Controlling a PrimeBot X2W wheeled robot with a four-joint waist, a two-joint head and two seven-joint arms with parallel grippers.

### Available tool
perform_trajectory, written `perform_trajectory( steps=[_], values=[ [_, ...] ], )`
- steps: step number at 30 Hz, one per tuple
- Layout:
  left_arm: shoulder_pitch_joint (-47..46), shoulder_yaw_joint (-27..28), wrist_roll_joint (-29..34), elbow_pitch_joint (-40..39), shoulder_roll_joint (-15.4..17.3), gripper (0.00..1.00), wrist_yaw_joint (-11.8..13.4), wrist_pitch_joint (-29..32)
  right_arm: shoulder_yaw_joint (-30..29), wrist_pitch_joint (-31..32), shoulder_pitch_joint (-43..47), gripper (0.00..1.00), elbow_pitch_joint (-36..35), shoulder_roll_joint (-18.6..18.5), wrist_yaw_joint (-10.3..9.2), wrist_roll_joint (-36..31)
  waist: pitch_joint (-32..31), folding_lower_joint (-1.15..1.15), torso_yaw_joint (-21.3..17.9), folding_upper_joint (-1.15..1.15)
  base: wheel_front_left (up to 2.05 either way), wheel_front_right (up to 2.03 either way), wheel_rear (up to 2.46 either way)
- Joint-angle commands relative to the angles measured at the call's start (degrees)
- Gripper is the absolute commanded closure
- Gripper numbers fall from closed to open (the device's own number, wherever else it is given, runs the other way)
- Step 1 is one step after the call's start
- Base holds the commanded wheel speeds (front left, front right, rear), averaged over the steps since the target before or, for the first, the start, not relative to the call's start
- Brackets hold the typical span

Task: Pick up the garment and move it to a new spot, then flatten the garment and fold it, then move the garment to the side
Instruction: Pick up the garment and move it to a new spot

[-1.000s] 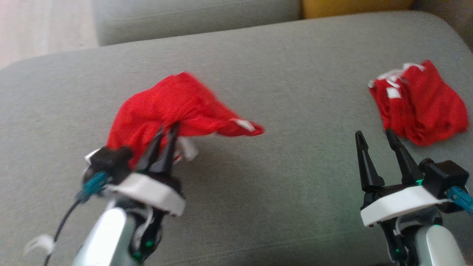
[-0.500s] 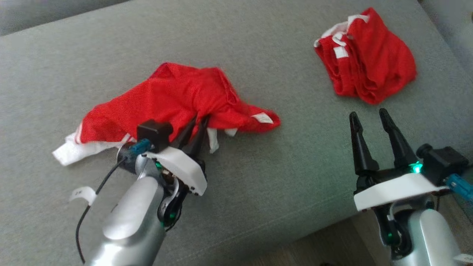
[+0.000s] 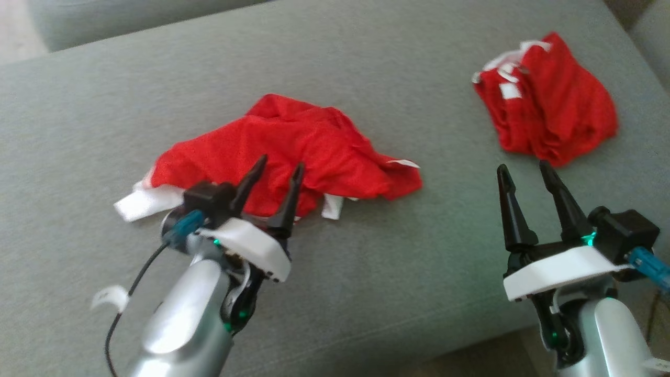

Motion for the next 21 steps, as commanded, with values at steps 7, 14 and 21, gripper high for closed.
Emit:
perform_trajectory(
  steps=[7,14,21],
  values=[
    [5.03,7.98,1.41,-10.88,5.42,0.00,5.38,-0.69,-0.71,2.17,-0.30,0.00,-3.23,-0.28,-0.04,-2.07,-4.12,0.00,9.39,0.00,0.00,0.00,0.00],
    [9.58,12.56,1.17,-15.59,9.60,0.00,8.33,-0.70,-1.31,3.36,0.35,0.00,-4.04,-0.28,-0.04,-2.89,-5.61,0.00,13.22,0.00,0.00,0.00,0.00],
    [16.76,14.59,-0.47,-21.22,12.77,0.00,8.81,-0.05,-1.23,4.37,2.15,0.00,-3.95,-0.28,-0.04,-3.65,-8.40,0.00,15.37,0.00,0.00,0.00,0.00]
  ],
)
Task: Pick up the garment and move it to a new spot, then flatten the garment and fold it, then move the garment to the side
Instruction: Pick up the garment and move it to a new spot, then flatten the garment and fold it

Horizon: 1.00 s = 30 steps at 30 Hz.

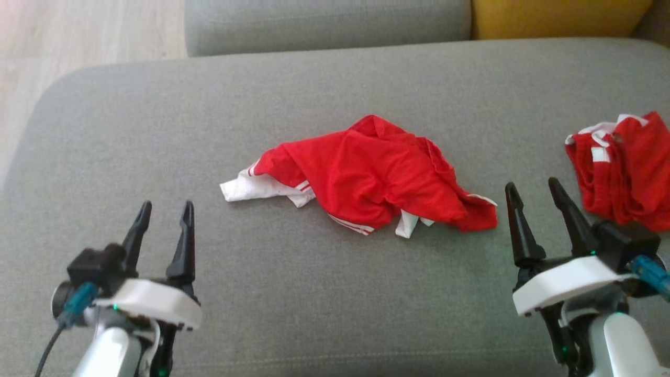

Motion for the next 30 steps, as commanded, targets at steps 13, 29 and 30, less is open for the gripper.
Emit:
perform_trajectory(
  steps=[13,29,30],
  values=[
    [4.80,1.33,0.10,-7.83,2.79,0.00,2.24,1.88,1.10,2.13,3.94,0.00,-4.08,-0.29,-0.04,-1.60,-4.32,0.00,0.79,0.00,0.00,0.00,0.00],
    [6.38,0.63,0.39,-9.68,3.55,0.00,3.22,2.13,0.35,3.16,5.90,0.00,-5.94,-0.29,-0.04,-1.34,-5.17,0.00,0.68,0.00,0.00,0.00,0.00],
    [6.33,0.60,0.39,-9.73,3.58,0.00,3.24,2.12,0.31,3.14,5.87,0.00,-5.96,-0.29,-0.04,-1.32,-5.13,0.00,0.71,0.00,0.00,0.00,0.00]
  ],
)
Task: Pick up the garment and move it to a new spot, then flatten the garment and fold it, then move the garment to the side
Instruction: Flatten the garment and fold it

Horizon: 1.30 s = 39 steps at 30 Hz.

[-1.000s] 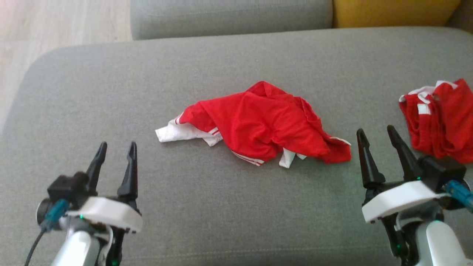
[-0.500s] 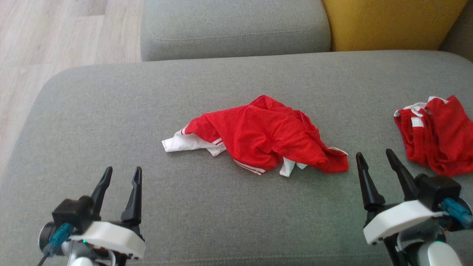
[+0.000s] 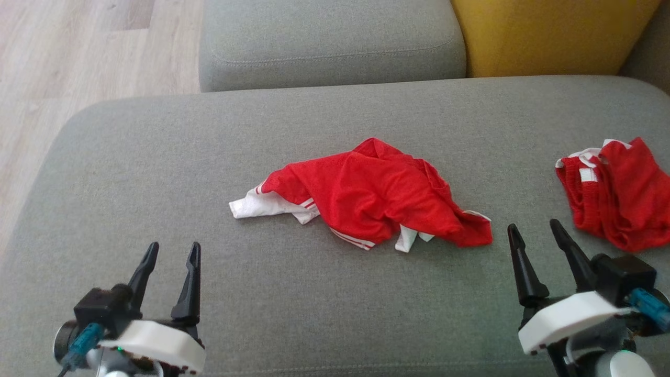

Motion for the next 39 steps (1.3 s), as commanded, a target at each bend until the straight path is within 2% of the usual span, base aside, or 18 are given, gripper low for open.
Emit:
perform_trajectory(
  steps=[1,25,32,39],
  values=[
    [-2.72,2.10,0.68,-2.09,1.45,0.00,0.16,0.07,0.97,0.10,-1.74,0.00,-2.49,-0.30,-0.04,0.10,0.06,0.00,0.04,0.00,0.00,0.00,0.00],
    [-3.72,1.74,0.20,-2.85,1.90,0.00,0.63,-0.25,0.73,-0.05,-2.45,0.00,-1.53,-0.30,-0.04,0.62,1.57,0.00,0.56,0.00,0.00,0.00,0.00],
    [-6.37,1.77,0.58,-4.12,2.17,0.00,0.43,-0.51,0.24,-0.10,-5.95,0.00,3.41,-0.30,-0.04,1.02,5.78,0.00,1.39,0.00,0.00,0.00,0.00],
    [-10.67,1.45,1.34,-4.63,1.63,0.00,-0.40,-1.42,1.01,-2.07,-13.96,0.00,12.33,-0.30,-0.04,-0.33,11.22,0.00,2.62,0.00,0.00,0.00,0.00]
  ],
)
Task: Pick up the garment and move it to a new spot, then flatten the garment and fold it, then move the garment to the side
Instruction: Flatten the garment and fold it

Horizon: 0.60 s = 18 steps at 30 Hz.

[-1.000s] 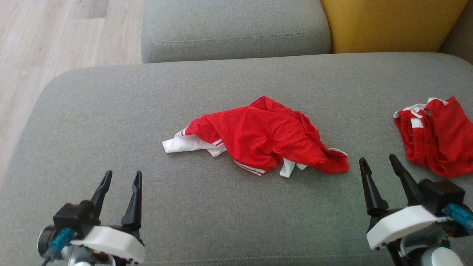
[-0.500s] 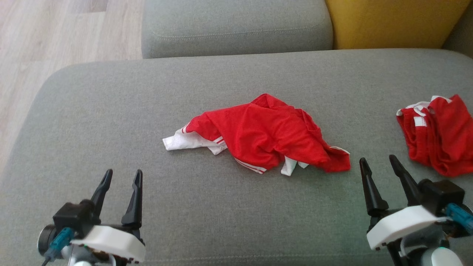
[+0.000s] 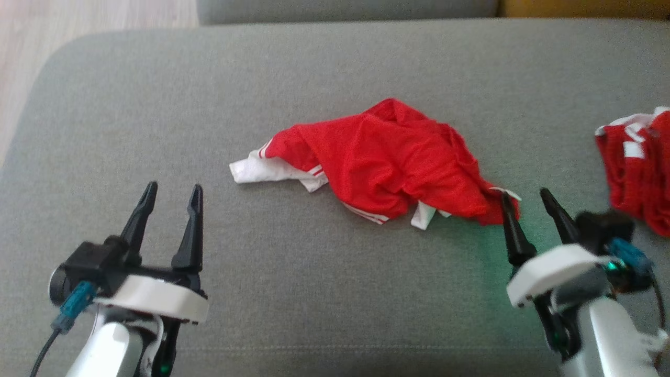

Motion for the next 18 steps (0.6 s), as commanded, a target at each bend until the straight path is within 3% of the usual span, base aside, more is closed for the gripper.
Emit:
perform_trajectory(
  steps=[1,9,10,11,12,18],
  values=[
    [-3.76,2.12,0.93,-1.79,0.91,0.00,-0.38,-0.69,2.38,-1.00,-4.52,0.00,0.42,-0.30,-0.04,-0.74,2.62,0.00,0.99,0.00,0.00,0.00,0.00],
    [-6.70,1.80,1.47,-0.60,0.08,0.00,-1.43,-1.42,4.56,-3.08,-12.24,0.00,8.41,-0.30,-0.04,-1.35,5.24,0.00,2.15,0.00,0.00,0.00,0.00],
    [-6.97,1.79,1.54,-0.45,-0.06,0.00,-1.53,-1.50,4.46,-3.30,-13.15,0.12,9.45,-0.34,-0.04,-1.45,5.47,0.00,2.28,0.00,0.00,0.00,0.00],
    [-7.21,1.78,1.60,-0.31,-0.21,0.00,-1.63,-1.57,4.07,-3.51,-13.97,0.64,10.38,-0.38,-0.04,-1.60,5.67,0.00,2.42,0.00,0.00,0.00,0.00],
    [-7.44,1.76,1.66,-0.20,-0.36,0.00,-1.75,-1.63,3.33,-3.80,-14.75,1.00,11.14,-0.41,-0.04,-1.75,5.88,0.00,2.58,0.00,0.00,0.00,0.00],
    [-8.53,2.09,2.08,0.12,-0.99,0.00,-2.26,-1.88,-2.06,-5.46,-20.58,1.00,14.94,-1.56,-0.04,-2.75,7.30,0.00,2.98,0.00,0.00,0.00,0.00]
  ],
)
